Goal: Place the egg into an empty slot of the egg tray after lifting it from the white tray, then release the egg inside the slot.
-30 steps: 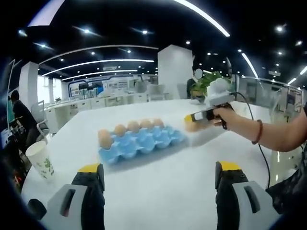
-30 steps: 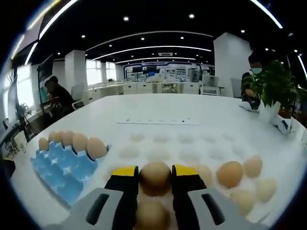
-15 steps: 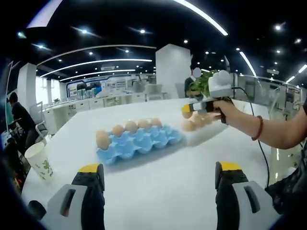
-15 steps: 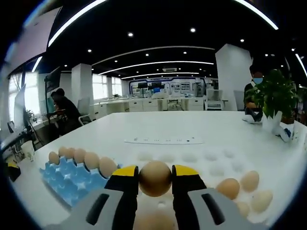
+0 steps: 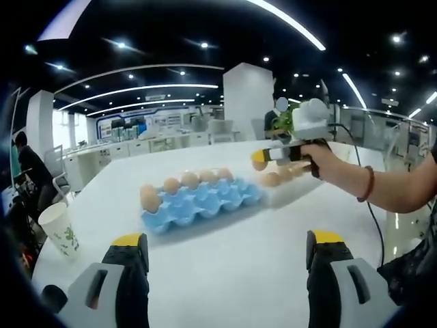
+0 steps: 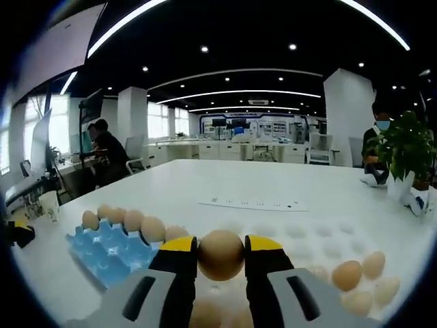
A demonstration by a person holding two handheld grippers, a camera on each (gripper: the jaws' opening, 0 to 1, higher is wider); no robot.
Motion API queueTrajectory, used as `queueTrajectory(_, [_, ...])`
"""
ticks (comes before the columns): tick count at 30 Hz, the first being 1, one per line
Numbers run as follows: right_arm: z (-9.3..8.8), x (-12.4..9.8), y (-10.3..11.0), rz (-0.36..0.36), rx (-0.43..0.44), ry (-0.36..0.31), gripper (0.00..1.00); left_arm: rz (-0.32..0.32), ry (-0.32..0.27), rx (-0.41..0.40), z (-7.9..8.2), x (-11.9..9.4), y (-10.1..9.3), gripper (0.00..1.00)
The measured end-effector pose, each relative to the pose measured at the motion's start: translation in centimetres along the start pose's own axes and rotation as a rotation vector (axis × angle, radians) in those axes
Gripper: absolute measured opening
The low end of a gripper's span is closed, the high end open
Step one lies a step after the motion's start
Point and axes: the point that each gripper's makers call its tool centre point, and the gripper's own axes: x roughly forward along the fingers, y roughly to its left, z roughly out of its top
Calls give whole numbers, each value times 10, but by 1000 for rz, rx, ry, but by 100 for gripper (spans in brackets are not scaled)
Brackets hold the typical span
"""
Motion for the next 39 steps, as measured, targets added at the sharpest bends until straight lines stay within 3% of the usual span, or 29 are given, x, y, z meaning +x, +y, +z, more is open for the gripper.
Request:
queueTrajectory(22, [4, 18, 68, 129, -48, 11, 28, 4, 0, 2, 1, -3, 6, 98])
queueTrajectory(39, [10, 28, 109, 216, -50, 12, 28, -5, 17, 3, -3, -3, 0, 98])
